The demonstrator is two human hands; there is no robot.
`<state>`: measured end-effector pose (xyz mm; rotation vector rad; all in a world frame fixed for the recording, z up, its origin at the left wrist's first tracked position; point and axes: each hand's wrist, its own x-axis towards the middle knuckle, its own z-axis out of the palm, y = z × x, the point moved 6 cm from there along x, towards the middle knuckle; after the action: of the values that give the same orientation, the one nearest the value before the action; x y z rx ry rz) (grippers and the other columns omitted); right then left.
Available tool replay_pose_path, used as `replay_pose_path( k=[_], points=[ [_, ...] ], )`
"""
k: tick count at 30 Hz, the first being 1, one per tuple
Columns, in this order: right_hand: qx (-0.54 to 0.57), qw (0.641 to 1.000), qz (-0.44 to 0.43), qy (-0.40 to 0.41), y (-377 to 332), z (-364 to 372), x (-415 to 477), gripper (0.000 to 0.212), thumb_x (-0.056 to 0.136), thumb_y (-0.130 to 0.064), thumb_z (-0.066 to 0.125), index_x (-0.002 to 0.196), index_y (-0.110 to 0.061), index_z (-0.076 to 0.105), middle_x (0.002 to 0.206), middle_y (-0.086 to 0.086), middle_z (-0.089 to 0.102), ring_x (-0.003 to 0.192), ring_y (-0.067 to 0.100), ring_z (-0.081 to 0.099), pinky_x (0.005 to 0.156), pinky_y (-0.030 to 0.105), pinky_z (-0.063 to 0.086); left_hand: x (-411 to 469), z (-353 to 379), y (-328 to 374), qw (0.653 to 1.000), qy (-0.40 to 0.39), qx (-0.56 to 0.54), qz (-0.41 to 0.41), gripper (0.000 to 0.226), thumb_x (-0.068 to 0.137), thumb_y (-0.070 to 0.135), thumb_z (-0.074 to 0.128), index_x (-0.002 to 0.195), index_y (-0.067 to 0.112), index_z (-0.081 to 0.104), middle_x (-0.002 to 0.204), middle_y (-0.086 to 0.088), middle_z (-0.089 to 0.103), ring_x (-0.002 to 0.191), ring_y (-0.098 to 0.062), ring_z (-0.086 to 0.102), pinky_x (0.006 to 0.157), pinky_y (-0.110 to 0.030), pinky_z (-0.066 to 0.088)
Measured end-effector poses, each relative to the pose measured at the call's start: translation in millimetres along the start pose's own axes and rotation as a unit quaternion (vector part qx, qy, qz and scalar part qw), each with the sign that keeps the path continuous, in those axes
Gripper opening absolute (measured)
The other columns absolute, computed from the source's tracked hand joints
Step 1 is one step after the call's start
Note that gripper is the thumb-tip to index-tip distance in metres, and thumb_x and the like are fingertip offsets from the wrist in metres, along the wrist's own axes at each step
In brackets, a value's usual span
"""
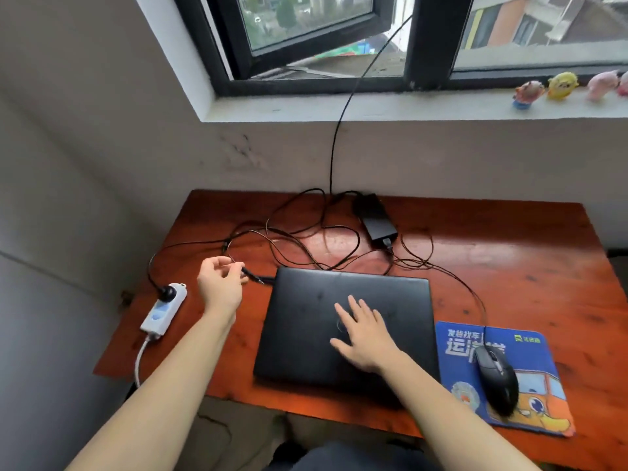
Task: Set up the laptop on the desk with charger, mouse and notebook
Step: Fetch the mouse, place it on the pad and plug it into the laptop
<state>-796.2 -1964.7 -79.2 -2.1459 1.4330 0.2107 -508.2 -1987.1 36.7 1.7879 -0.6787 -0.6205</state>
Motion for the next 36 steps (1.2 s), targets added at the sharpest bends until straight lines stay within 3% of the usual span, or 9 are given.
replay_pose_path(
  k=[5,9,15,18,21,25,29,33,36],
  points=[
    [-0.006,1.000,0.025,0.008,-63,19,36,0.082,0.098,-0.061,0.037,0.160,-0.029,-0.005,0.167,0.008,-0.020,0.153,0.032,-0.019,0.124,0.051,-0.007,61,-29,-36,0.999,-0.033,-0.001,-0.032,0.016,0.087,0.002,0.064,0.091,0.015,0.056,0.084,-0.009,0.067,0.053,-0.001,0.066,0.060,-0.023,0.056],
    [-0.026,0.998,0.051,0.032,-105,31,78,0.082,0.097,-0.065,0.033,0.160,-0.030,-0.007,0.165,0.009,-0.027,0.151,0.032,-0.026,0.122,0.053,-0.011,97,-45,-73,0.995,-0.073,0.007,-0.060,0.020,0.089,0.005,0.063,0.089,0.023,0.055,0.083,-0.002,0.068,0.061,-0.007,0.070,0.060,-0.020,0.056],
    [-0.045,0.992,0.110,0.052,-117,55,99,0.093,0.086,-0.084,0.011,0.156,-0.031,-0.019,0.161,0.006,-0.037,0.144,0.028,-0.041,0.119,0.057,-0.020,120,-45,-132,0.983,-0.140,0.039,-0.111,0.023,0.090,0.002,0.061,0.088,0.024,0.053,0.084,-0.007,0.067,0.062,-0.010,0.068,0.064,-0.024,0.055],
    [-0.051,0.990,0.114,0.072,-118,55,97,0.099,0.082,-0.090,0.010,0.156,-0.031,-0.019,0.162,0.006,-0.034,0.146,0.028,-0.039,0.119,0.057,-0.020,117,-33,-155,0.973,-0.172,0.028,-0.150,0.022,0.091,0.000,0.061,0.091,0.021,0.055,0.085,-0.011,0.065,0.060,-0.006,0.069,0.065,-0.024,0.056],
    [-0.060,0.988,0.109,0.087,-118,57,98,0.102,0.082,-0.091,0.016,0.159,-0.030,-0.010,0.165,0.006,-0.026,0.150,0.027,-0.032,0.120,0.057,-0.016,107,-18,-175,0.969,-0.196,0.026,-0.150,0.021,0.092,0.000,0.059,0.088,0.021,0.061,0.088,-0.009,0.065,0.072,-0.012,0.070,0.066,-0.020,0.057],
    [-0.077,0.984,0.109,0.121,-119,61,95,0.100,0.085,-0.087,0.025,0.161,-0.027,0.002,0.169,0.009,-0.012,0.154,0.030,-0.018,0.123,0.058,-0.006,91,-19,-174,0.966,-0.218,0.142,0.002,0.016,0.095,0.010,0.056,0.097,0.021,0.068,0.096,0.002,0.069,0.076,-0.011,0.071,0.073,-0.023,0.056],
    [-0.088,0.976,0.097,0.176,-120,67,84,0.087,0.093,-0.074,0.031,0.161,-0.023,0.016,0.169,0.013,0.003,0.156,0.031,-0.004,0.125,0.056,0.001,71,-27,-166,0.917,-0.227,0.245,0.218,0.020,0.091,0.008,0.062,0.108,0.010,0.073,0.097,-0.008,0.060,0.088,-0.022,0.060,0.079,-0.026,0.046],
    [-0.051,0.970,0.081,0.222,-119,71,76,0.061,0.102,-0.045,0.035,0.158,-0.022,0.028,0.168,0.012,0.014,0.156,0.029,0.006,0.124,0.055,0.009,53,-33,-175,0.878,-0.219,0.312,0.290,0.031,0.086,0.013,0.066,0.117,0.016,0.070,0.102,-0.012,0.051,0.083,-0.025,0.053,0.065,-0.034,0.049],
    [-0.037,0.965,0.082,0.245,-119,70,76,0.056,0.101,-0.034,0.036,0.156,-0.021,0.034,0.167,0.011,0.019,0.156,0.029,0.011,0.125,0.053,0.009,46,-30,-175,0.851,-0.237,0.317,0.345,0.040,0.088,0.019,0.064,0.127,0.017,0.064,0.116,-0.014,0.054,0.089,-0.027,0.051,0.077,-0.040,0.050]
  ],
)
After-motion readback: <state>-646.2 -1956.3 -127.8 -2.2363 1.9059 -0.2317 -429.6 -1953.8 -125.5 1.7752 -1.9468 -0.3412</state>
